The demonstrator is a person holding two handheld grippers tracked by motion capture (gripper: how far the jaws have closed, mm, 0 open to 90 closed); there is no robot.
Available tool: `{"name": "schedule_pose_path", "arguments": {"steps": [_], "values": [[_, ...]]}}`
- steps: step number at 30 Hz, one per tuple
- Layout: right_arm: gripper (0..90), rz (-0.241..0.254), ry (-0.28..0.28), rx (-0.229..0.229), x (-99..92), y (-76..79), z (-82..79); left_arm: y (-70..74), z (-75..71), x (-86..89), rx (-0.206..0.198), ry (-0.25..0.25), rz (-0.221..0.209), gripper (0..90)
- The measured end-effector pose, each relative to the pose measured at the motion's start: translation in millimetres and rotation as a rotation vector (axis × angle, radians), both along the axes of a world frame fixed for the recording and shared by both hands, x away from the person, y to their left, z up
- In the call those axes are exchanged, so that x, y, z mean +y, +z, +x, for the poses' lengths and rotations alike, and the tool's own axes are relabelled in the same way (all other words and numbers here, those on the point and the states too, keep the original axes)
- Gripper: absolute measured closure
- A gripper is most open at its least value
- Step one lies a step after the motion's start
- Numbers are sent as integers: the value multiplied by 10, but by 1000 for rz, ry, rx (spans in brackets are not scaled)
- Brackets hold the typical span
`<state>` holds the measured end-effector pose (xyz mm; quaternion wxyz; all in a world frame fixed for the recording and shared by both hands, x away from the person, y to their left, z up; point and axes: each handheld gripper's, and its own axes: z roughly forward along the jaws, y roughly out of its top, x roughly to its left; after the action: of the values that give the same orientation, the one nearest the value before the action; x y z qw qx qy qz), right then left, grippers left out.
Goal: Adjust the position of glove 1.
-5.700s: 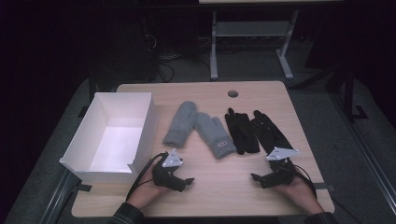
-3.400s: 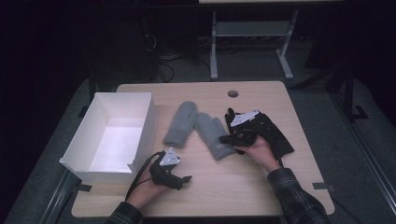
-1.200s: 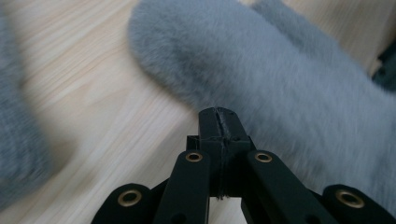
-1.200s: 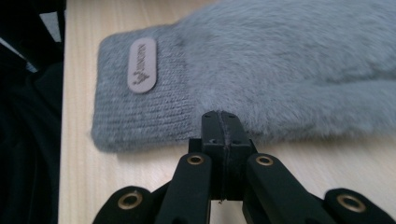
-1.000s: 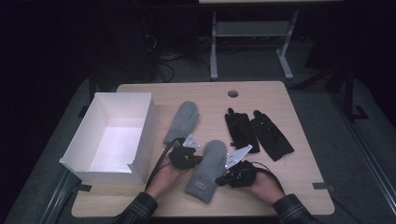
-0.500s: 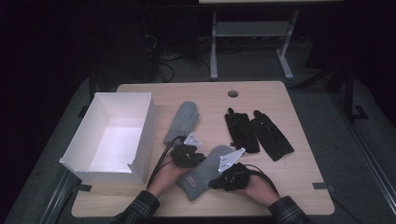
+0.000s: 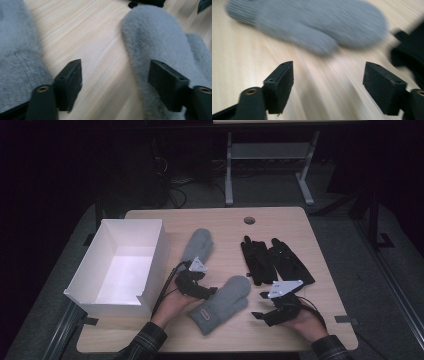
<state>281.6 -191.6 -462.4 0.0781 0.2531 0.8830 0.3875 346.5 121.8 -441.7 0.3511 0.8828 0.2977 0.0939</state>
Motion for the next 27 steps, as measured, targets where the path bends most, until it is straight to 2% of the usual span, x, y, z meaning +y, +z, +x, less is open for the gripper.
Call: {"name": "schedule_pose_path", "arguments": {"steps": [4, 7, 9, 12, 16, 20, 25, 27], "values": [[186, -15, -80, -7, -237, -50, 1, 30, 58, 25, -12, 22, 0, 231], [169, -23, -116, -9, -372, -92, 8, 52, 115, 31, -24, 54, -10, 214], [146, -38, -138, -14, -453, -135, 18, 75, 166, 33, -44, 66, -2, 204], [142, -41, -156, -10, -481, -158, 23, 111, 248, 24, -50, 88, -5, 206], [127, -24, -165, -9, -501, -180, 35, 146, 384, 16, -67, 127, 10, 258], [114, -19, -159, -16, -498, -193, 35, 169, 550, 36, -89, 170, 24, 433], [115, -19, -160, -16, -498, -193, 35, 190, 791, 71, -70, 223, -6, 730], [115, -19, -160, -16, -498, -193, 35, 194, 874, 72, -82, 238, 12, 825]]}}
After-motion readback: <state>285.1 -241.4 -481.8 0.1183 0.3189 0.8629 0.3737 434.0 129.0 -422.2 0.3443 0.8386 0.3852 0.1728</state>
